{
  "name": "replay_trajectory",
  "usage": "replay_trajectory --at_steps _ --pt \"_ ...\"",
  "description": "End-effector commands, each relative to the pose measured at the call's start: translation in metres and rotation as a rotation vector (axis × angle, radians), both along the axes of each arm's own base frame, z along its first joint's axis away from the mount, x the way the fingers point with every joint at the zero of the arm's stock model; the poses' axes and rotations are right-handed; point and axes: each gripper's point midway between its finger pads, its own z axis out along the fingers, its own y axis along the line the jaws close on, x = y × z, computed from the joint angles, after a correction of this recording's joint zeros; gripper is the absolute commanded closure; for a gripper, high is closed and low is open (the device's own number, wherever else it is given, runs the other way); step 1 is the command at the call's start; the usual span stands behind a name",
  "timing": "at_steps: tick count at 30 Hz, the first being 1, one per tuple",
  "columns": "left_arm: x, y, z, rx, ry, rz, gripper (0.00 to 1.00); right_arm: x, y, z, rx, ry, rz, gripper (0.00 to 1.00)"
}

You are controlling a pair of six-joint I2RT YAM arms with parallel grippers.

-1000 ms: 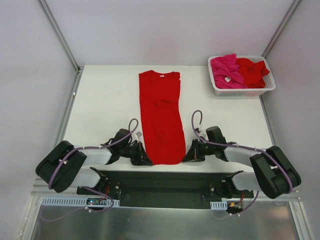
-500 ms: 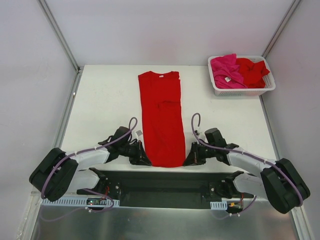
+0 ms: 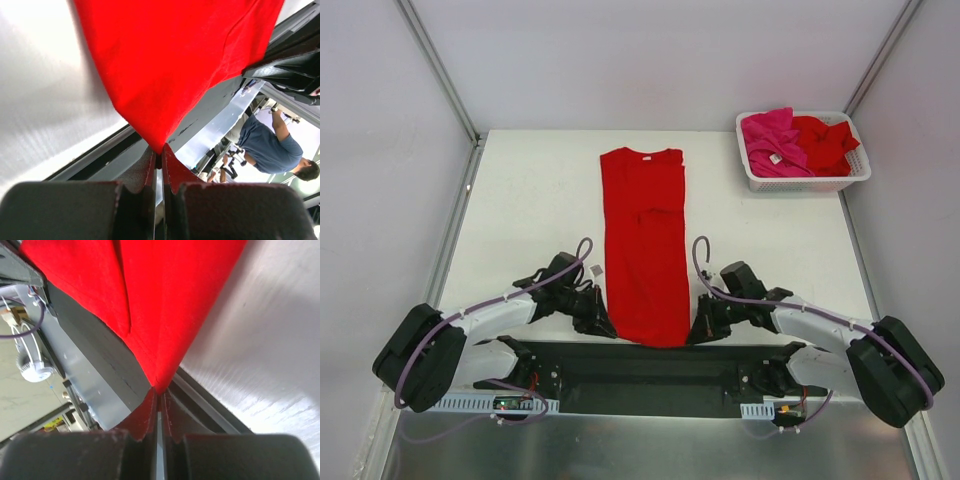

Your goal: Fold and stack the t-shirts

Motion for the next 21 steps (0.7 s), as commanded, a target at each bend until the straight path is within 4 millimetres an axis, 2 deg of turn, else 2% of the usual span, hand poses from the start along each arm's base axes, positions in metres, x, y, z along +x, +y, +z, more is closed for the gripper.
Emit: replay_trajectory --at_steps 1,10,18,21 --pt "-0.003 0.005 0.003 0.025 0.006 -0.017 1.0 -0.002 0.007 0.017 0.015 -0.03 0.045 0.99" --pt "-0.011 0.01 0.004 0.038 0.031 -0.039 1.0 -0.018 0.01 0.023 -0.006 -0.021 0.113 0.98" --pt "-0.012 0.009 0.008 0.029 0.041 -0.048 1.0 -0.036 0.014 0.013 -0.062 -0.019 0.202 0.99" --pt "-0.014 0.009 0.007 0.029 0.053 -0.046 1.0 -0.037 0.018 0.011 -0.074 -0.03 0.215 0.99"
